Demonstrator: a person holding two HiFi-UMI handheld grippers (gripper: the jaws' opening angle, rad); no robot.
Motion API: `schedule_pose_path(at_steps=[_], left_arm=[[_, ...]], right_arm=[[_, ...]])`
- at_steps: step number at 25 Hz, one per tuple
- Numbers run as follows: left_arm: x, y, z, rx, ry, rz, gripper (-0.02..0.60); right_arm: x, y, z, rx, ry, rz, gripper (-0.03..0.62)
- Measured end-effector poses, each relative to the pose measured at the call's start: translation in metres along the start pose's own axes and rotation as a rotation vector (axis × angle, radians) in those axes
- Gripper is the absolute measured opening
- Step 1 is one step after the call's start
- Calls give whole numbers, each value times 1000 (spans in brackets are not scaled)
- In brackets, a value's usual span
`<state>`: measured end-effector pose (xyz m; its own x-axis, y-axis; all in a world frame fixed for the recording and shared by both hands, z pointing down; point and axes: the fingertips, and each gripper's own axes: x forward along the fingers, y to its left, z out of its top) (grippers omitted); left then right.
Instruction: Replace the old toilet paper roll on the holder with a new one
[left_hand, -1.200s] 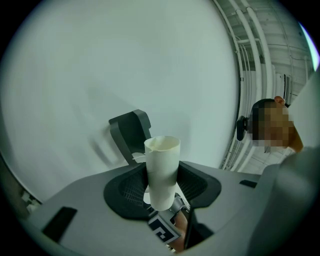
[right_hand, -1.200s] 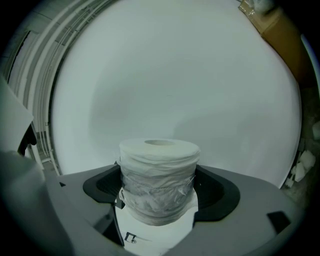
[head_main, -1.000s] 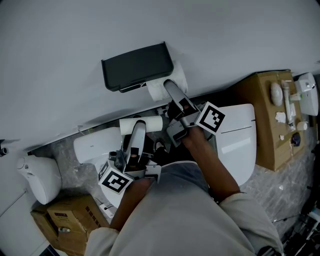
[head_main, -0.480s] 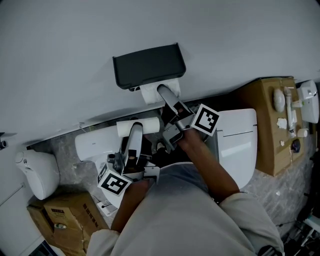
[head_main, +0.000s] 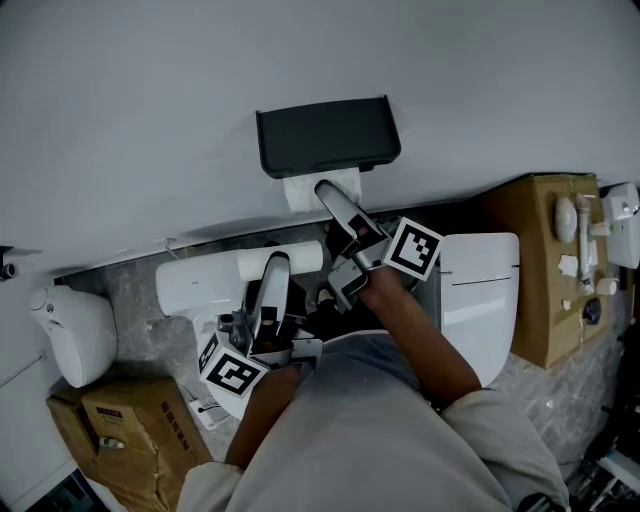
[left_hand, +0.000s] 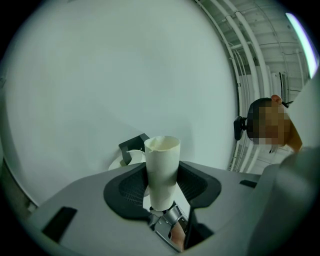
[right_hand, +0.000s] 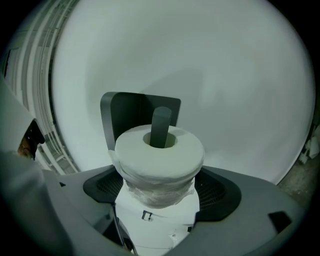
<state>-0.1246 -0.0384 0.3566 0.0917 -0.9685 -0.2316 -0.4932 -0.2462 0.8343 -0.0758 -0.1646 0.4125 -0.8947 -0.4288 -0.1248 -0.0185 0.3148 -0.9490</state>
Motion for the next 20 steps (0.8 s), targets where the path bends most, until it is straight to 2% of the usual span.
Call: schedule_pose_path(at_steps=[3, 6, 9, 15, 18, 20], left_arm=[[3, 0, 3, 4, -4, -6, 172], [-5, 5, 23, 3, -10, -13, 172], [-9, 7, 39, 4, -16, -23, 172], [-5, 3, 44, 12, -17, -41, 172], [-1, 0, 47, 15, -16, -56, 172], [2, -2, 48, 18, -13, -64, 172]], right_arm=[[-2, -3, -4, -9, 21, -15, 443], [6, 6, -22, -36, 44, -20, 443], [9, 15, -37, -81, 69, -27, 443], [-8, 30, -45, -193, 118, -38, 436], [-16, 37, -47, -258, 131, -51, 396], [-20, 40, -46, -276, 128, -49, 343]])
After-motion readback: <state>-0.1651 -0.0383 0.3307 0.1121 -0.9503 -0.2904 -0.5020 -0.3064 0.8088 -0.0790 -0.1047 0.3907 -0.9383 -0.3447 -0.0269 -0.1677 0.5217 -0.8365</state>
